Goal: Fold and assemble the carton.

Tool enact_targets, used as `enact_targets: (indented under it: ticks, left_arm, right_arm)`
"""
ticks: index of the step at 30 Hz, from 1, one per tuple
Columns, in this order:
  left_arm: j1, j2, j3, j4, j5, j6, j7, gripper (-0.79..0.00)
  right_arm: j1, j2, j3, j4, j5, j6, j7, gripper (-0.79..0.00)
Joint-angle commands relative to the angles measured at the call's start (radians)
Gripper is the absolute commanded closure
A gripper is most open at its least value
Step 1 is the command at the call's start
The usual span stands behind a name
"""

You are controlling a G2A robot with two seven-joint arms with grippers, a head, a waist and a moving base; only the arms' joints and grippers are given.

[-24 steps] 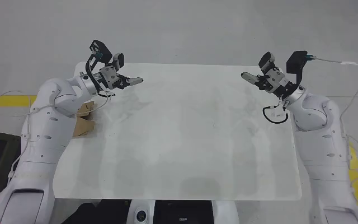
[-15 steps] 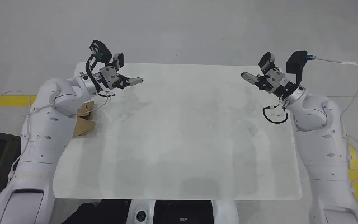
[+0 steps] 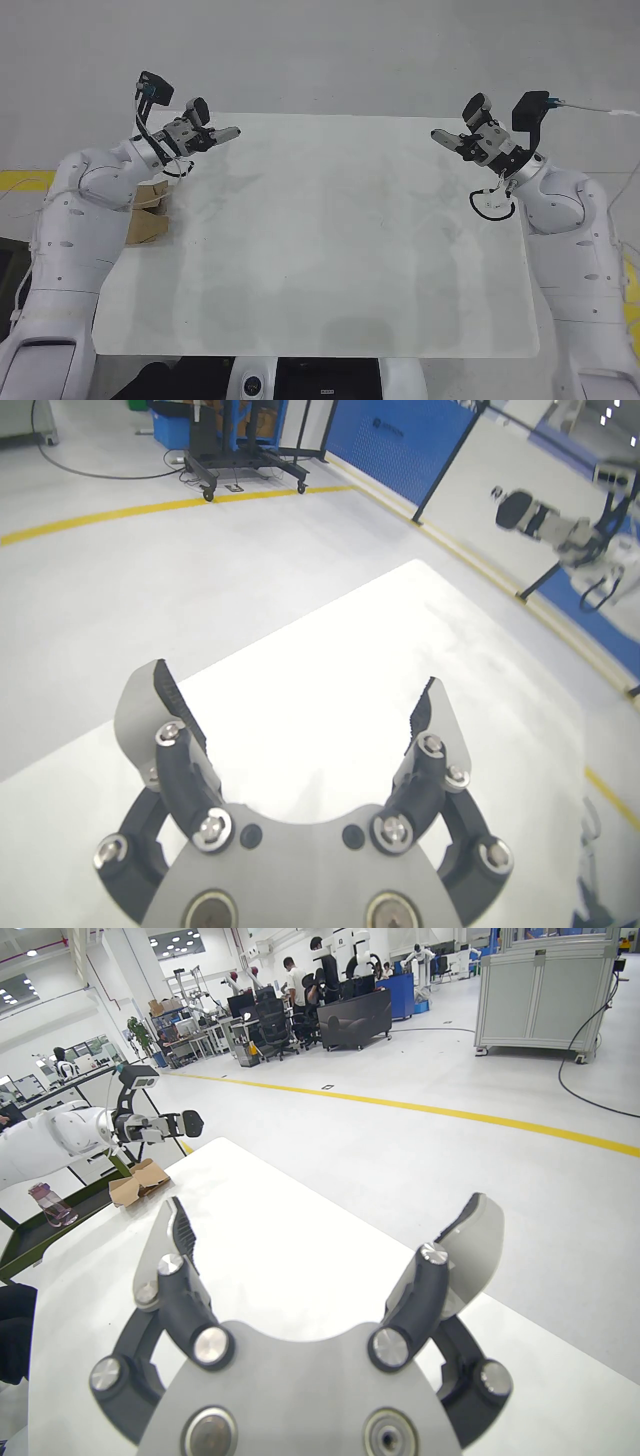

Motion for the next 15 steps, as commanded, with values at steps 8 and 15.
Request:
enact_targets:
  ticks: [8,15]
  left_arm:
    - [-0.032,0.049,-0.157,0.118,-0.399,0.114,-0.358,-0.785]
    - [-0.030,0.081,-0.243,0.188,-0.419,0.143,-0.410,-0.785]
  right_arm:
    - [0.000,0.000,0.000,0.000,0.000,0.000,0.000,-0.785]
    - [0.000,0.000,0.000,0.000,0.000,0.000,0.000,-0.785]
